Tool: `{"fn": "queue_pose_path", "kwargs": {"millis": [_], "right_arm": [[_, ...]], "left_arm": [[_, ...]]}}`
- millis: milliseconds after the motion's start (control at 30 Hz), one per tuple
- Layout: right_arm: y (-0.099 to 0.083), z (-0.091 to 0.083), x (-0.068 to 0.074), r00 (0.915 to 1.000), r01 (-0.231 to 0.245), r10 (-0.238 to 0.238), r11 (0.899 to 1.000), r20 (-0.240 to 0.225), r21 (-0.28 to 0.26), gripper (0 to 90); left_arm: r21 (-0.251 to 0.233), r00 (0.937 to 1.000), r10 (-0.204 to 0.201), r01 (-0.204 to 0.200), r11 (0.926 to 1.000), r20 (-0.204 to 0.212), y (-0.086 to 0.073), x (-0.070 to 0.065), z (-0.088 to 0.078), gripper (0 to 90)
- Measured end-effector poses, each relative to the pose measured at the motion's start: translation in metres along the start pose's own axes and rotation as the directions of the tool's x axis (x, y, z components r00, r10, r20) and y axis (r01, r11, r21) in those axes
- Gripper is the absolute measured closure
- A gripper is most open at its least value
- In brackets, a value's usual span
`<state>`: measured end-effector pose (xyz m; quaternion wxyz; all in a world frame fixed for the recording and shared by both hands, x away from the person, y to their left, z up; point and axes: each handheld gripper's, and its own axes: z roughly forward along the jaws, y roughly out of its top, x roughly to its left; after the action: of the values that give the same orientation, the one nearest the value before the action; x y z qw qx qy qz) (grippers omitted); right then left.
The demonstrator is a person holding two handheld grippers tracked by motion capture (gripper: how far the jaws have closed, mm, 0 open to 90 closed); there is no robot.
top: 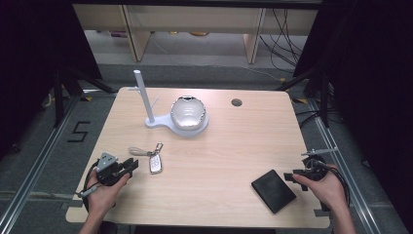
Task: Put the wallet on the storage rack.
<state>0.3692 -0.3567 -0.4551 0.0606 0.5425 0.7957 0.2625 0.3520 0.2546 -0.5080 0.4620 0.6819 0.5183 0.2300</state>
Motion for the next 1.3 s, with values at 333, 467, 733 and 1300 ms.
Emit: {"fn": "queue_pose_path", "kwargs": {"millis": [333, 467, 733, 1300], "right_arm": [[0.007, 0.005, 0.009, 0.9996, -0.026, 0.026, 0.998, -0.003, 0.049, 49.9], [0.008, 0.007, 0.010, 0.9989, -0.045, 0.046, 0.996, -0.011, 0.072, 49.7], [0.010, 0.009, 0.010, 0.9981, -0.055, 0.059, 0.985, -0.019, 0.161, 49.4], [0.035, 0.025, 0.023, 0.9974, 0.050, -0.035, 0.963, -0.063, 0.263, 43.8]], "left_arm": [[-0.002, 1.0000, 0.001, -0.001, 1.0000, -0.006, 0.000, 0.002, -0.001, 69.6], [-0.010, 1.0000, 0.001, -0.001, 1.0000, -0.001, 0.001, 0.002, -0.001, 68.1], [-0.006, 0.9999, 0.010, -0.010, 0.9999, -0.006, 0.001, 0.001, -0.001, 66.8], [-0.010, 0.9999, 0.015, -0.015, 0.9998, 0.005, 0.001, -0.001, -0.002, 65.2]]}}
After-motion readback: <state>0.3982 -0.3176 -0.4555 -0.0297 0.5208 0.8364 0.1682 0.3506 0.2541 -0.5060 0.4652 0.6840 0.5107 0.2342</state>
